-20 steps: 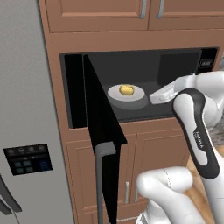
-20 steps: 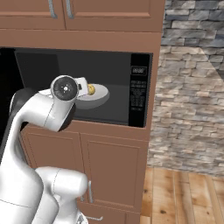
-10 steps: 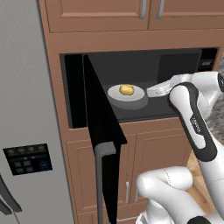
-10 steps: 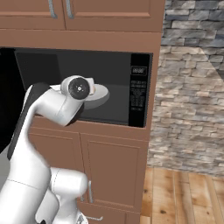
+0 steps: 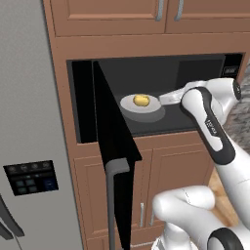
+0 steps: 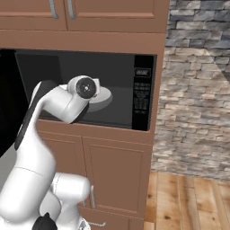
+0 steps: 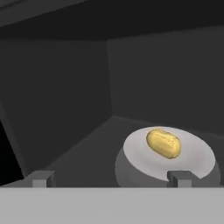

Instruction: Retrieve the reheated potato from the microwave, then place the potato, cheese, and condiment on the cutting board.

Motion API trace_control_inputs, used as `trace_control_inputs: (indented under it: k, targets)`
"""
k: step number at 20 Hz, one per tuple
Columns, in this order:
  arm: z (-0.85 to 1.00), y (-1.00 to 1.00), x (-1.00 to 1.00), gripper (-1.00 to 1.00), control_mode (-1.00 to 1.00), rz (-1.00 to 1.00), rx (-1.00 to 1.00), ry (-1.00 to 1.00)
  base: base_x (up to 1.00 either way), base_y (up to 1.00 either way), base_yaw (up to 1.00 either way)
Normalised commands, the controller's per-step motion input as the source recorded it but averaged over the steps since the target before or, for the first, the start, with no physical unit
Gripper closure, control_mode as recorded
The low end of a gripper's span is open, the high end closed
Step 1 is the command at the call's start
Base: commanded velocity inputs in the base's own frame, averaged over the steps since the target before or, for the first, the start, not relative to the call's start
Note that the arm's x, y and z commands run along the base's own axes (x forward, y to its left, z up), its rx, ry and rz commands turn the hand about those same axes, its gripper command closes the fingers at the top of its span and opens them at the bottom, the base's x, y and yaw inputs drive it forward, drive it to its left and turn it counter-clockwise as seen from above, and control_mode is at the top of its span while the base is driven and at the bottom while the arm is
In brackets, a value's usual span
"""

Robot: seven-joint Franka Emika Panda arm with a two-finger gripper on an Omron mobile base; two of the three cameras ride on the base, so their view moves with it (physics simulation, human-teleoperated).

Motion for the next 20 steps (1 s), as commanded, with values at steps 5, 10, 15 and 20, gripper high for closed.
trace_control_inputs:
  k: [5, 10, 15, 20]
  targets:
    - [-0.3, 0.0, 0.28, -1.0, -1.0, -0.04, -0.01, 0.04, 0.0, 0.0, 0.0]
    - [-0.28, -0.01, 0.35, -1.0, -1.0, -0.04, 0.0, 0.07, 0.0, 0.0, 0.0]
    - [-0.03, -0.01, 0.36, -1.0, -1.0, -0.03, 0.0, 0.07, 0.0, 0.0, 0.0]
    - [0.0, -0.03, 0.36, -1.0, -1.0, 0.0, -0.01, 0.13, 0.0, 0.0, 0.0]
